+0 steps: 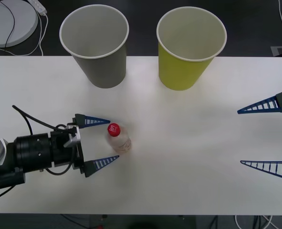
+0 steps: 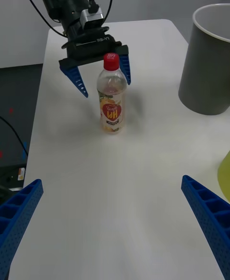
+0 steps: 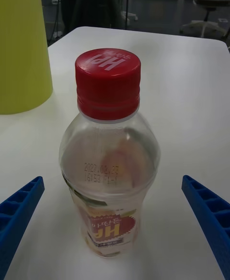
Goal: Put the can into the green bin and the plastic bottle into the gray bin
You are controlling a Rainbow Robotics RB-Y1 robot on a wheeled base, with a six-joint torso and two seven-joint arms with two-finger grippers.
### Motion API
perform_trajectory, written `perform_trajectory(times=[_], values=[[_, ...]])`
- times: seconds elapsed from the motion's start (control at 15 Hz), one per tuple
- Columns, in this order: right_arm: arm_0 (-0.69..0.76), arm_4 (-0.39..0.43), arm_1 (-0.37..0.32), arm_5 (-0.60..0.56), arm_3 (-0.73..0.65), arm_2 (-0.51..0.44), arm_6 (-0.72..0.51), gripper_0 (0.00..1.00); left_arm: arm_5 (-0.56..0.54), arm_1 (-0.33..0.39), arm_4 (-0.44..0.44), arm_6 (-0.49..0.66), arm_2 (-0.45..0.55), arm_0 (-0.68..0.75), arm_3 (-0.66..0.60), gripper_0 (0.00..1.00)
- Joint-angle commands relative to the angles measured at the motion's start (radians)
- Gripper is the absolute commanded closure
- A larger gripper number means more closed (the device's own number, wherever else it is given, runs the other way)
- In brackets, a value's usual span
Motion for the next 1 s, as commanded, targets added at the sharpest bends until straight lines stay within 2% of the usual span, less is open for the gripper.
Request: perform_trajectory(times=[0.07, 0.27, 0.73, 0.8, 0.87, 0.93, 1.0], values=[[0.0, 0.0, 0.0, 0.0, 0.0, 0.0, 0.0, 0.0, 0.004, -0.042, -0.04, 0.018, 0.001, -0.008, 0.0, 0.0], [0.0, 0.0, 0.0, 0.0, 0.0, 0.0, 0.0, 0.0, 0.004, -0.075, -0.088, 0.041, 0.0, -0.025, 0.0, 0.0], [0.0, 0.0, 0.0, 0.0, 0.0, 0.0, 0.0, 0.0, 0.03, -0.085, -0.088, 0.072, -0.054, -0.083, 0.034, 0.0], [0.0, 0.0, 0.0, 0.0, 0.0, 0.0, 0.0, 0.0, 0.03, -0.085, -0.089, 0.075, -0.055, -0.085, 0.035, 0.04], [0.0, 0.0, 0.0, 0.0, 0.0, 0.0, 0.0, 0.0, 0.028, -0.085, -0.089, 0.075, -0.055, -0.085, 0.035, 0.31], [0.0, 0.0, 0.0, 0.0, 0.0, 0.0, 0.0, 0.0, 0.028, -0.085, -0.089, 0.076, -0.06, -0.085, 0.035, 0.71], [0.0, 0.0, 0.0, 0.0, 0.0, 0.0, 0.0, 0.0, 0.028, -0.085, -0.089, 0.076, -0.062, -0.085, 0.035, 1.0]])
